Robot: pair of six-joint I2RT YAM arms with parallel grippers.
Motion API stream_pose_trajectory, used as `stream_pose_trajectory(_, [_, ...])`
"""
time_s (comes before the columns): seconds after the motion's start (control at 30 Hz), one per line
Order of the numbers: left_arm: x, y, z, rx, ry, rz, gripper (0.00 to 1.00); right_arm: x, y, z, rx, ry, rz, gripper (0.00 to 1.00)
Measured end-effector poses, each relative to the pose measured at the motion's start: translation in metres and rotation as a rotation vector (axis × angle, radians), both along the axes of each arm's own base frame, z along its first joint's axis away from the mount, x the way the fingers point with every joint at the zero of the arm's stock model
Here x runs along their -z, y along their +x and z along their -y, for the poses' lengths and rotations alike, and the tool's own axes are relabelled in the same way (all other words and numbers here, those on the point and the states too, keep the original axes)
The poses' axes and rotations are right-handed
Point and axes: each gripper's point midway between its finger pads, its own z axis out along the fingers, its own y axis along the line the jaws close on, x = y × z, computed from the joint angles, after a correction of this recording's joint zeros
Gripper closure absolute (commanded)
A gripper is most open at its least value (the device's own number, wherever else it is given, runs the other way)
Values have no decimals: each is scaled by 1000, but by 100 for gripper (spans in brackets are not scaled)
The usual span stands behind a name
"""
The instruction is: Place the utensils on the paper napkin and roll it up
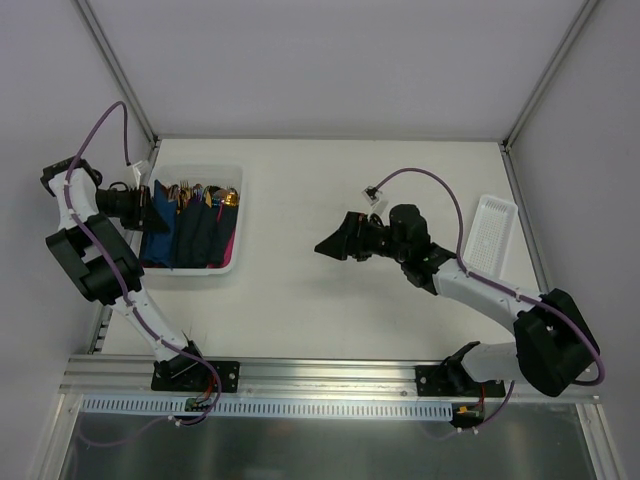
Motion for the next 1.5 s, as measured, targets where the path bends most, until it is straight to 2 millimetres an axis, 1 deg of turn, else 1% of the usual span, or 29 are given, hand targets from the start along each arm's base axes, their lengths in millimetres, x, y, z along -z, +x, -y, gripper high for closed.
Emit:
stream_pose_trajectory(0.23, [7,-1,6,3,-23,-35,100,4,0,-1,-7,-2,-10,15])
stream_pose_trajectory(0.53, [28,2,10,-41,-89,-139,100,5,2,0,-5,0,-13,15])
stream_pose_trajectory(0.67, [30,3,11,-52,-87,-154,99,6,2,0,-8,0,-17,14])
stream_pose_trajectory(0.77, [32,4,10,-71,-87,-167,95,6,2,0,-10,0,-19,14])
stream_pose_trajectory(0.83, [33,5,9,-86,-80,-180,89,6,2,0,-12,0,-19,15])
stream_pose_trajectory(0.9, [36,5,7,-103,-72,-192,82,6,2,0,-14,1,-20,15])
stream_pose_trajectory(0.93, [37,6,6,-109,-65,-194,76,6,1,0,-15,1,-20,15])
stream_pose_trajectory(1.03, [40,8,4,-116,-41,-196,65,6,1,0,-17,2,-20,15])
stream_pose_trajectory(1.07, [41,8,4,-118,-39,-197,63,6,1,0,-17,1,-21,14])
stream_pose_trajectory(1.3, [38,8,4,-125,2,-189,58,6,2,1,-18,4,-22,15])
stream_pose_trajectory(1.37, [35,10,1,-129,23,-174,58,6,3,2,-15,4,-23,14])
stream_pose_trajectory(1.5, [29,14,-6,-139,80,-131,53,6,3,3,-16,5,-24,14])
